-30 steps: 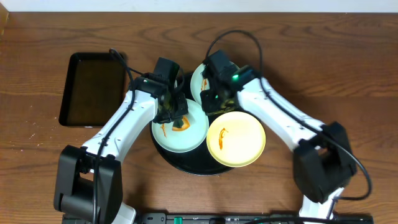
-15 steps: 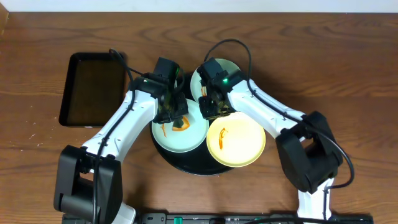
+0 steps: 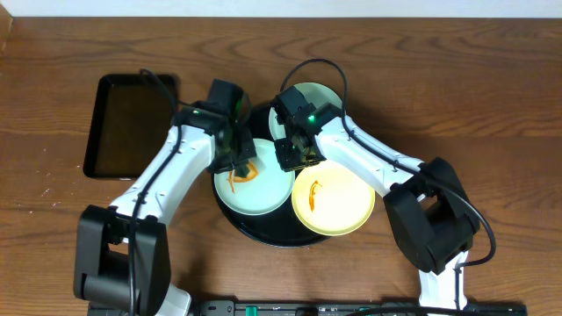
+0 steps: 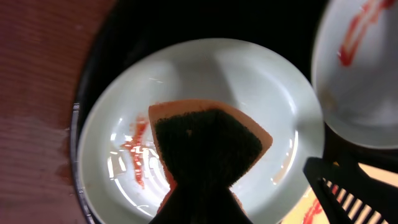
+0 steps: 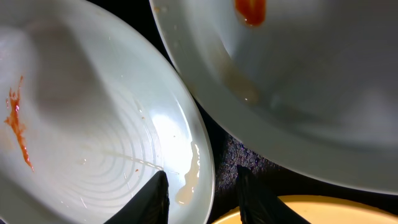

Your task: Clean dirty plates on tray and stack at the side

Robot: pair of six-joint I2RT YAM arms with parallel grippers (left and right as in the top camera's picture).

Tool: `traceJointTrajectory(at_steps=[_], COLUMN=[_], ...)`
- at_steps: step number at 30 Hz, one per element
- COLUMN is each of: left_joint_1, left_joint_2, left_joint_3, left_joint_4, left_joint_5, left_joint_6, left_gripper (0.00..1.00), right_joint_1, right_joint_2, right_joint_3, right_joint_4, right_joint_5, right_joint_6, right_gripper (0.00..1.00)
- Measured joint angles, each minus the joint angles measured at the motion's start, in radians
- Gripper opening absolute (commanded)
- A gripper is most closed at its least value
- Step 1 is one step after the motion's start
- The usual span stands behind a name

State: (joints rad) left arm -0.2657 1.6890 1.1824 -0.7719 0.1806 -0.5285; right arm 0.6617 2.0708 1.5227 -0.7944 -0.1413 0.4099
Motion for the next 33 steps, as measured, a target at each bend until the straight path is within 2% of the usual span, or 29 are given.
traceJointTrajectory(at_steps=[12,21,33], left_joint_1=[0.007,0.007,-0.008], left_joint_2=[0.000,0.000,0.000], left_joint_3=[0.000,0.000,-0.005], left_joint_4=[-0.032,-0.032,-0.041], left_joint_5=[0.005,0.004,0.004], left_joint_6=[-0.023,-0.023,-0.012], left_gripper=[0.08,0.08,0.08], right_joint_1=[0.002,0.002,0.005], right_joint_2=[0.033,0.063,0.063], right_joint_3=[0.000,0.000,0.000], right_joint_4=[0.003,0.003,0.010], right_joint_5=[0.000,-0.003,-0.007], right_joint_6=[0.000,0.003,0.007], right_gripper=[0.23,0.05,0.04])
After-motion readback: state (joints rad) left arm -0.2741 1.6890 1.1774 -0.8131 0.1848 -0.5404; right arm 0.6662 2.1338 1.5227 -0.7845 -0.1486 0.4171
